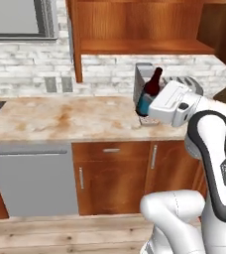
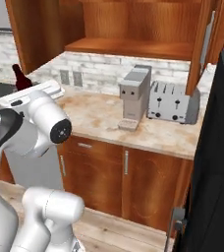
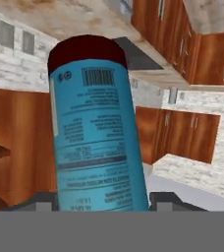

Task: Open the cabinet directly in front. Then move the beer and the cup to the dining counter with the candle on it.

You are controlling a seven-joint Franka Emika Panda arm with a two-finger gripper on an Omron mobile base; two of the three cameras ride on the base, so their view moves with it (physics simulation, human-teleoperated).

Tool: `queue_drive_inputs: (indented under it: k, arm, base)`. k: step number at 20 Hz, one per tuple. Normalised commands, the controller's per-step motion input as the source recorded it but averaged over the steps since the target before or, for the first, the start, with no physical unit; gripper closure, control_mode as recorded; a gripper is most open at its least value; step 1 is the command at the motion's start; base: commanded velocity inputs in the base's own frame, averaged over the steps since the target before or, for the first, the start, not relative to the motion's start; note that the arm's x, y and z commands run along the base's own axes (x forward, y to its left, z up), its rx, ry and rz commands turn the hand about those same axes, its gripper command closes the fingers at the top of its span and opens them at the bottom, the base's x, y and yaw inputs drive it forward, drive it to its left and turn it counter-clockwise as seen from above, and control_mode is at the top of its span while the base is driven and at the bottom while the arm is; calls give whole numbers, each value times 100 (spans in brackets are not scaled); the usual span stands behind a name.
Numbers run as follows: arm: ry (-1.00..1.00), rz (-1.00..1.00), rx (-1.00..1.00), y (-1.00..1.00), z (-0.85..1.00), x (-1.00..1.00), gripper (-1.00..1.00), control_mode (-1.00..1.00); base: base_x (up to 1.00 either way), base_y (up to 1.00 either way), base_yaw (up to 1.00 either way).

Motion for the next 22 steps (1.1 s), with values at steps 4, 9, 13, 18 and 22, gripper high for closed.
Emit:
queue_drive_inputs:
  k: [4,9,13,18,22]
  arm:
    - [0,0,0,0,0,0,100,100]
    - [0,0,0,0,0,0,100,100]
    - [0,0,0,0,0,0,100,100]
    - [0,0,0,0,0,0,100,100]
    - [0,0,0,0,0,0,100,100]
  base:
    - [-46,0,72]
    - [-2,0,90]
    - [0,0,91]
    - [0,0,96]
    - [0,10,98]
